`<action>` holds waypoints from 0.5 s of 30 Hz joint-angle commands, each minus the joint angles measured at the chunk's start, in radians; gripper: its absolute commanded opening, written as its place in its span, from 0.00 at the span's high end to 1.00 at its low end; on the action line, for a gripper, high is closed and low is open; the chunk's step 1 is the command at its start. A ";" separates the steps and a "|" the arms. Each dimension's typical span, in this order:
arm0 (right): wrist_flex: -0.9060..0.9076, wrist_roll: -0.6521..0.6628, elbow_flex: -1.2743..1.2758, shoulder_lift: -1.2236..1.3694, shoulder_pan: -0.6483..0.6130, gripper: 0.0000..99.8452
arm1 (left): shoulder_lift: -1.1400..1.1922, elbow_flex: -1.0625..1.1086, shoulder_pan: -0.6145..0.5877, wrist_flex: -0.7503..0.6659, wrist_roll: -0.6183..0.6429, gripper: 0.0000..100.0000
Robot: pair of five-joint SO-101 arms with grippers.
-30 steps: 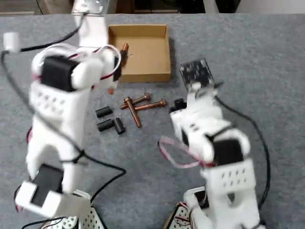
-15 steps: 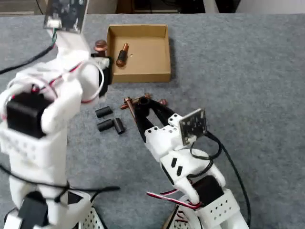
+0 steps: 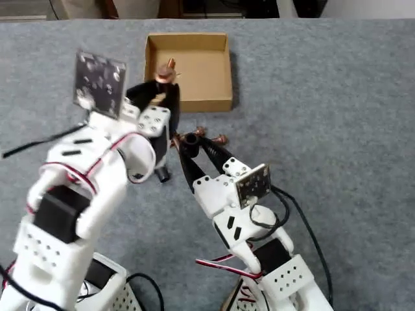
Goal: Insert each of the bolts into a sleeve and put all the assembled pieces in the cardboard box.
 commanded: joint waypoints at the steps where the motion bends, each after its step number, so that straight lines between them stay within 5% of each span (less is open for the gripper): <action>1: -0.040 0.011 -0.001 -0.015 -0.038 1.00 | -0.081 0.084 0.058 -0.104 -0.011 0.98; 15: -0.041 0.095 -0.001 -0.016 -0.048 1.00 | -0.104 -0.006 0.107 0.141 -0.009 0.98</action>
